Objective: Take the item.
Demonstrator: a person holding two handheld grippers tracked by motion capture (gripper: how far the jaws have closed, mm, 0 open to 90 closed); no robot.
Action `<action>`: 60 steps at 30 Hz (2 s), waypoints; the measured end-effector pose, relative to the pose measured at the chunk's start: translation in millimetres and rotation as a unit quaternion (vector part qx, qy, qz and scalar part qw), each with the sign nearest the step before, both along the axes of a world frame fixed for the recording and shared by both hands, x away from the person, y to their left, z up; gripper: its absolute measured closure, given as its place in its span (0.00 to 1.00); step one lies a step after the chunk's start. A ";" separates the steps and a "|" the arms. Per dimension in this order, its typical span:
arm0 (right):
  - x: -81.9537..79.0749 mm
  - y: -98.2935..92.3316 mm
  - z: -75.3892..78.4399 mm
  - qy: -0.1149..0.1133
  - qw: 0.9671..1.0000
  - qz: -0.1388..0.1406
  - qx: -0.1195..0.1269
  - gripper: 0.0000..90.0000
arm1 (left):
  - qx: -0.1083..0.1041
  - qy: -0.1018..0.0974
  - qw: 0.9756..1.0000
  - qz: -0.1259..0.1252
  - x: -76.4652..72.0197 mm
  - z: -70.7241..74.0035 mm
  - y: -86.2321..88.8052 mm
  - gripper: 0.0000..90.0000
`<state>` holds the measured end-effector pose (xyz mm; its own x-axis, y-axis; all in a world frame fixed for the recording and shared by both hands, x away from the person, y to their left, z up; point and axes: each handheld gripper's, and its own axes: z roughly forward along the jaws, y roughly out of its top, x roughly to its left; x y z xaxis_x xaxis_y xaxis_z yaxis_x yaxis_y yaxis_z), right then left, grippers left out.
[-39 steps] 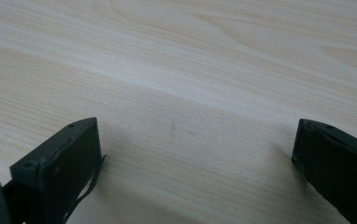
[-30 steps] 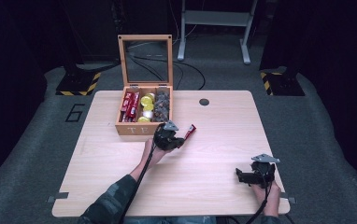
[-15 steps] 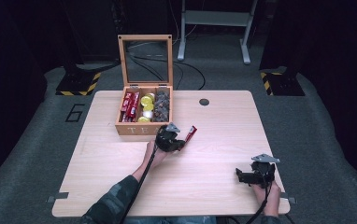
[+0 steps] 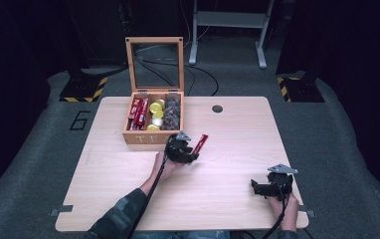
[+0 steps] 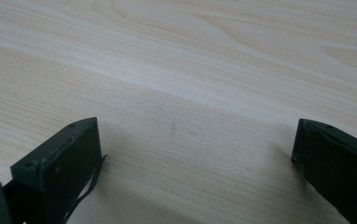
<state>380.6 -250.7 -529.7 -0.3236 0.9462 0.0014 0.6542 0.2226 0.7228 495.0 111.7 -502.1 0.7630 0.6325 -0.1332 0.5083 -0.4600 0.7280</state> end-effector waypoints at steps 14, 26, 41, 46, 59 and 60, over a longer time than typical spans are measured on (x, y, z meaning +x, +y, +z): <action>-0.1 0.1 0.0 0.000 1.000 -0.001 0.000 0.01 | 0.000 -0.032 0.999 -0.006 -41.4 20.8 24.9 0.24; 0.1 -0.1 0.0 -0.001 1.000 -0.001 -0.001 0.01 | 0.011 -0.061 0.998 -0.004 -73.2 38.5 60.3 0.17; 0.1 -0.1 0.0 -0.001 1.000 -0.001 -0.001 0.01 | 0.021 -0.087 0.994 0.070 -114.1 34.1 134.7 0.15; 0.1 -0.1 -0.1 -0.001 1.000 -0.001 -0.001 0.01 | 0.027 -0.075 0.991 0.103 -125.3 20.1 163.2 0.15; -0.1 0.3 0.0 0.000 1.000 -0.004 0.000 0.01 | 0.052 -0.054 0.979 0.191 -146.6 -18.1 214.9 0.15; 0.0 0.2 0.0 -0.001 1.000 -0.003 -0.001 0.01 | 0.058 -0.049 0.978 0.195 -147.2 -20.2 217.5 0.15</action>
<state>380.6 -250.4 -529.8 -0.3176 0.9482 -0.0009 0.6543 0.2198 0.7235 347.8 329.3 -522.4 0.4661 0.8845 0.0193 0.5918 -0.3279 0.7364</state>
